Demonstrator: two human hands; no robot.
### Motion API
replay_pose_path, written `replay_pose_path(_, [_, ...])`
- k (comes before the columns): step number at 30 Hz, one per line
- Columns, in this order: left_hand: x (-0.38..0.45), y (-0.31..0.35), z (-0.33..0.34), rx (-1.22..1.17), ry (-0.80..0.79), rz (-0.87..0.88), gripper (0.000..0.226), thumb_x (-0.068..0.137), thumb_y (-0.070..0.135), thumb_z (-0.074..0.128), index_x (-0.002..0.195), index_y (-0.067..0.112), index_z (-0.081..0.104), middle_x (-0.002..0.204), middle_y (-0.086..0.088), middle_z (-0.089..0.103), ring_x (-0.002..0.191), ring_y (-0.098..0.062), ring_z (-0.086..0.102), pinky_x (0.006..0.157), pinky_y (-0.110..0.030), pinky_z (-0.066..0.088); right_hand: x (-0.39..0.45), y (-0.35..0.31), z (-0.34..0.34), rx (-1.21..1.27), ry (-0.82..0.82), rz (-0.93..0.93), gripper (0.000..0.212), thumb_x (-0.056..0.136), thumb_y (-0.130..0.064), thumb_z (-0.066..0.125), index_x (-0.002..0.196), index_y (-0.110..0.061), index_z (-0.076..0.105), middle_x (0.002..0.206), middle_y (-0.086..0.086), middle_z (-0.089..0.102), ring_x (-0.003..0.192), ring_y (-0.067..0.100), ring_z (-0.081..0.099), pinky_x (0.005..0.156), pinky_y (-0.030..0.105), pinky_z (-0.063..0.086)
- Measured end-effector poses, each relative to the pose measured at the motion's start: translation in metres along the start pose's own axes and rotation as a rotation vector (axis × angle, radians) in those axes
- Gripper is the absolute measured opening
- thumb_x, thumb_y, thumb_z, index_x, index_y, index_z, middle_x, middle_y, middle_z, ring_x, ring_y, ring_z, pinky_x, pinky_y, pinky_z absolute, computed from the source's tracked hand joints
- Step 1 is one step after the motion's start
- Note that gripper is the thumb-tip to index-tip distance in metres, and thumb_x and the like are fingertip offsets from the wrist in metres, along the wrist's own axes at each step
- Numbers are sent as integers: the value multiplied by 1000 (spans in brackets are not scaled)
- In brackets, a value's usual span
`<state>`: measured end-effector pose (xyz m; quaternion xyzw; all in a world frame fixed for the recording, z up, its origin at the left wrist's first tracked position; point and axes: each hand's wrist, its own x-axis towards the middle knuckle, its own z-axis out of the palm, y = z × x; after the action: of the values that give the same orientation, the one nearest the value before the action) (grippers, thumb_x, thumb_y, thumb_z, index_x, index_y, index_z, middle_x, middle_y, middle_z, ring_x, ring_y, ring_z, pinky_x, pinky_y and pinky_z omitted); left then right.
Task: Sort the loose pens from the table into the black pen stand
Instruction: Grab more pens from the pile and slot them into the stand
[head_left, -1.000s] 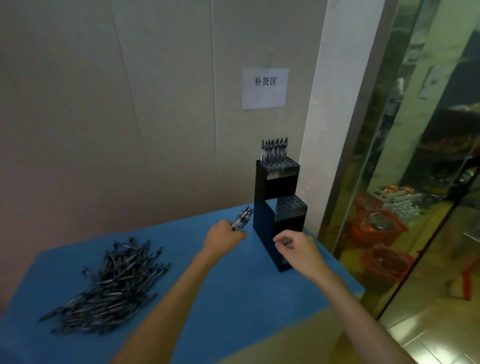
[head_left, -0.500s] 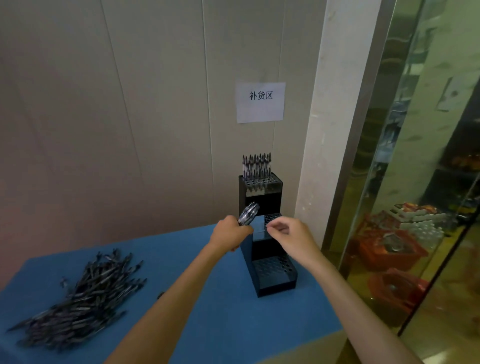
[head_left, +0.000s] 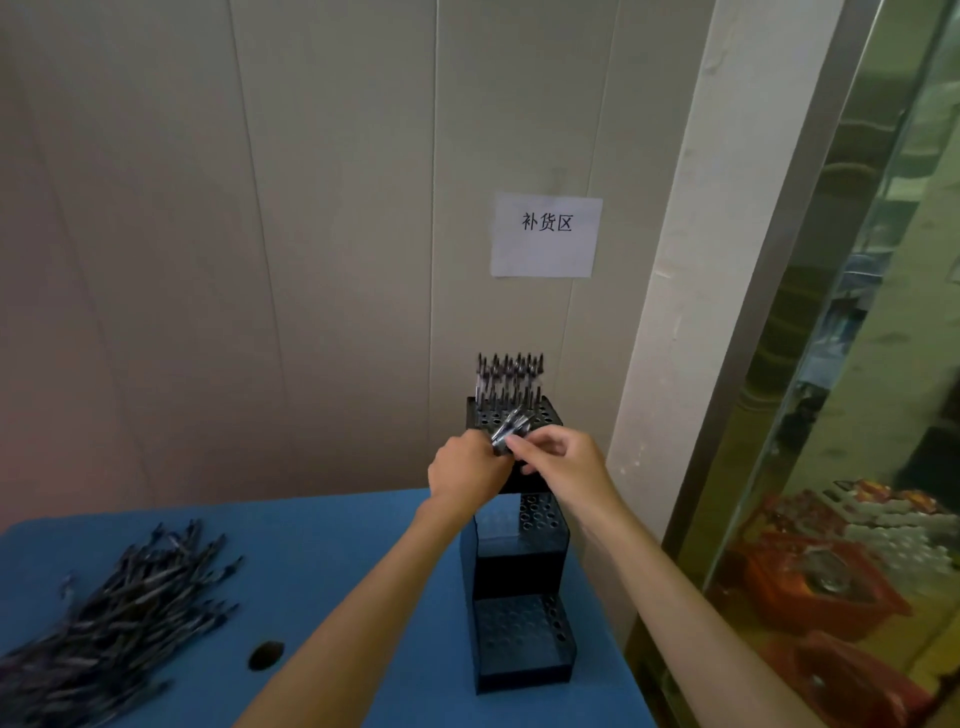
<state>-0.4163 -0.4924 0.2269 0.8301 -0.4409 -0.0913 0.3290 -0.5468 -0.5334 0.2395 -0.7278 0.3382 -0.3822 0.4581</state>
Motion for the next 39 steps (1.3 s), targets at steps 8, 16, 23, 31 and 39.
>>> replay_pose_path(8, [26, 29, 8, 119, 76, -2, 26, 92, 38, 52, 87, 13, 58, 85, -7, 67, 78, -29, 65, 66, -35, 53, 48, 11, -6, -3, 91, 48, 24, 85, -37, 75, 78, -15, 70, 73, -2, 74, 70, 16, 72, 77, 38, 61])
replay_pose_path(16, [49, 43, 12, 80, 89, -58, 20, 89, 35, 56, 81, 17, 58, 74, -3, 63, 68, -24, 62, 61, -31, 51, 83, 7, -15, 277, 158, 138, 10, 92, -23, 64, 88, -15, 69, 80, 2, 74, 68, 13, 66, 71, 33, 58])
replay_pose_path(23, [60, 31, 9, 66, 93, -78, 26, 92, 31, 56, 71, 17, 50, 63, 2, 48, 52, -15, 43, 47, -23, 31, 113, 2, -36, 540, 194, 117, 9, 95, -8, 60, 100, -1, 61, 89, 15, 72, 78, 27, 75, 70, 34, 62])
replay_pose_path(31, [67, 3, -2, 20, 148, -97, 30, 91, 33, 59, 69, 14, 50, 59, 1, 48, 51, -17, 42, 49, -23, 30, 156, 19, -62, 192, 261, -139, 9, 91, -7, 69, 96, -4, 62, 89, 10, 71, 74, 19, 74, 64, 31, 62])
replay_pose_path(39, [74, -7, -4, 18, 134, -85, 30, 91, 28, 59, 68, 15, 46, 59, 2, 45, 51, -16, 38, 48, -23, 26, 180, 43, -51, -127, 173, -290, 11, 90, -10, 69, 98, -9, 63, 86, 2, 70, 78, 18, 72, 72, 40, 62])
